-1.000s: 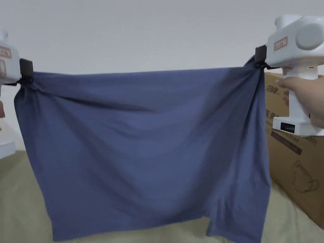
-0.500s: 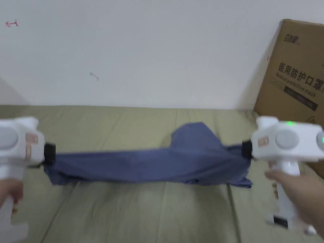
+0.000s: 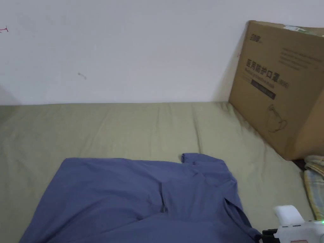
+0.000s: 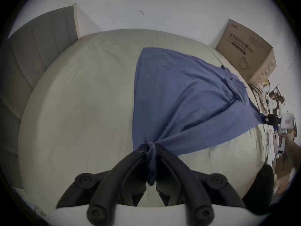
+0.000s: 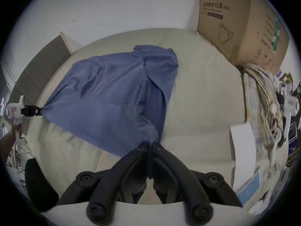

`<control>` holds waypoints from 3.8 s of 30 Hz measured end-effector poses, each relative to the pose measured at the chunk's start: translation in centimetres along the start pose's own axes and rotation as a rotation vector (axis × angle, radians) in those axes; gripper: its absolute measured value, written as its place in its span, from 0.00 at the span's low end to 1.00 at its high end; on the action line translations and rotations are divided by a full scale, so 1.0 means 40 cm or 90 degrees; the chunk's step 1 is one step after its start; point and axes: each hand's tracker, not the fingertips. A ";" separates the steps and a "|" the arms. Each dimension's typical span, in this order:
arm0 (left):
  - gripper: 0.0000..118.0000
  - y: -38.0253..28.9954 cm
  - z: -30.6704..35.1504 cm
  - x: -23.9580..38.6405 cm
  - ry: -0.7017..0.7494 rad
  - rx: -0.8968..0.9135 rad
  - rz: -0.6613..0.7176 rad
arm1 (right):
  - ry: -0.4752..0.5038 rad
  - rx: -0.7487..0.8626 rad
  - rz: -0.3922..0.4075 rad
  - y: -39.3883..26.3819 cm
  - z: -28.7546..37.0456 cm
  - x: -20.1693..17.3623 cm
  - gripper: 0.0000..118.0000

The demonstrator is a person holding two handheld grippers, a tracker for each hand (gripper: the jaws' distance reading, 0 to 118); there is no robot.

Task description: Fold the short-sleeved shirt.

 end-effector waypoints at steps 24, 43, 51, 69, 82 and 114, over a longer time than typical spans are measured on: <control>0.99 -0.114 0.184 0.091 -0.083 -0.067 0.034 | -0.099 -0.078 0.018 -0.114 0.176 -0.109 0.88; 0.01 0.523 -0.107 0.064 -0.009 -0.012 -0.010 | 0.091 0.124 -0.023 0.288 0.048 -0.192 0.00; 0.87 0.667 -0.403 0.021 0.051 -0.052 0.009 | 0.117 0.069 0.026 0.339 -0.055 -0.205 0.00; 0.15 0.650 -0.477 0.050 0.030 -0.020 -0.028 | 0.061 0.056 -0.057 0.350 -0.167 -0.038 0.00; 0.02 0.507 -0.210 0.101 -0.076 0.039 -0.047 | -0.047 0.004 -0.175 0.606 -0.414 0.106 0.83; 0.02 0.523 0.517 0.181 -0.047 0.323 -0.068 | 0.049 0.364 -0.034 0.551 0.550 -0.084 0.00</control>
